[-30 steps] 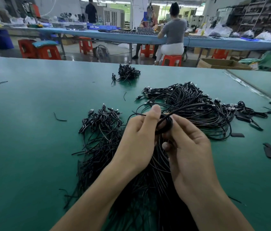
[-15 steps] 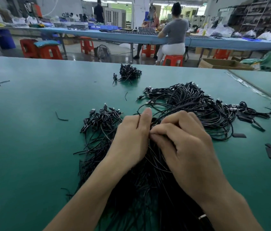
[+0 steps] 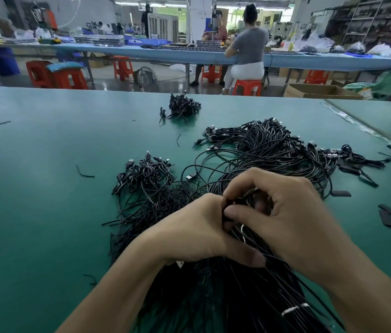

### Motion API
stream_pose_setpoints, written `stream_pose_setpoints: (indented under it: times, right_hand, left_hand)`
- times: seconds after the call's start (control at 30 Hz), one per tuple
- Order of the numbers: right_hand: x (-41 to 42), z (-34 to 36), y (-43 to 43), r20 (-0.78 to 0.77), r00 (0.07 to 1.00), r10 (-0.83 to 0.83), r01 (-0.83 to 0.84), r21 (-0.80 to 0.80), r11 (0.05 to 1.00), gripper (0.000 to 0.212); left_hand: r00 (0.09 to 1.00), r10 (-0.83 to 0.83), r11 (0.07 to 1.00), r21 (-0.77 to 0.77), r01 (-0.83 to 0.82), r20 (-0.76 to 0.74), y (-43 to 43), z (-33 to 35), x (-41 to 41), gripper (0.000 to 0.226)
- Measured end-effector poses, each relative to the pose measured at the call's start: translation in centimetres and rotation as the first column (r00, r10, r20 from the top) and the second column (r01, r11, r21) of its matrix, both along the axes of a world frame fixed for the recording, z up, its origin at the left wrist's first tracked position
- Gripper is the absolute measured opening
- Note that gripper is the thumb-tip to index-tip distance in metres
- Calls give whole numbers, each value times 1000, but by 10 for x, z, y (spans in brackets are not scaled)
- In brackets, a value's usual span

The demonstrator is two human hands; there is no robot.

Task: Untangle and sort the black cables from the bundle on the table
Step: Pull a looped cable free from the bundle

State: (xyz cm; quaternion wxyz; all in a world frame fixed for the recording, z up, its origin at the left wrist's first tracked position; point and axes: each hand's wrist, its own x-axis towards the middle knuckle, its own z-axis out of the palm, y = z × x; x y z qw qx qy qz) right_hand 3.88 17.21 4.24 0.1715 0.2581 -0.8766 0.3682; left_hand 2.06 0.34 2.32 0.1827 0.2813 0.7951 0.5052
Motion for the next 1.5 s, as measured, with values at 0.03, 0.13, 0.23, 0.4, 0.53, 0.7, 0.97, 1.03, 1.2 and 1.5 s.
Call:
stream_pose_setpoints:
  times: [0.03, 0.13, 0.23, 0.4, 0.53, 0.7, 0.97, 1.03, 1.2, 1.5]
  right_hand:
    - [0, 0, -1, 8, 1000, -7, 7, 31, 999, 29]
    - [0, -1, -1, 34, 999, -32, 30, 65, 997, 46]
    - [-2, -3, -1, 1, 997, -77, 76, 116, 990, 25]
    - [-2, -4, -5, 23, 994, -104, 102, 81, 991, 10]
    - [-1, -3, -9, 33, 993, -113, 108, 118, 987, 5]
    - [1, -1, -9, 88, 987, -135, 110, 248, 962, 12]
    - [2, 1, -12, -54, 992, -116, 123, 170, 978, 13]
    - [1, 0, -10, -108, 987, -119, 131, 104, 986, 13]
    - [-4, -5, -6, -268, 952, -150, 169, 51, 984, 19]
    - [-10, -14, -8, -165, 960, -228, 188, -226, 956, 8]
  left_hand:
    - [999, 40, 998, -47, -42, -29, 0, -1, 0, 34]
    - [989, 97, 987, -121, -110, -109, 3, -3, -1, 36]
    - [971, 122, 960, -226, -168, -204, 4, -4, -3, 32]
    - [963, 193, 943, -236, -235, -189, 5, -5, -3, 30]
    - [964, 230, 951, -178, -251, -134, 6, -3, -2, 26]
    - [959, 279, 945, -162, -284, -56, 7, -7, -2, 36]
    - [910, 215, 937, 187, -294, 354, 9, 2, 1, 16]
    - [852, 79, 897, 336, -287, 517, 8, 8, 1, 15]
    - [795, -55, 797, 506, -330, 604, 5, 13, 0, 16]
    - [925, 371, 785, 507, -356, 75, 8, -3, -8, 13]
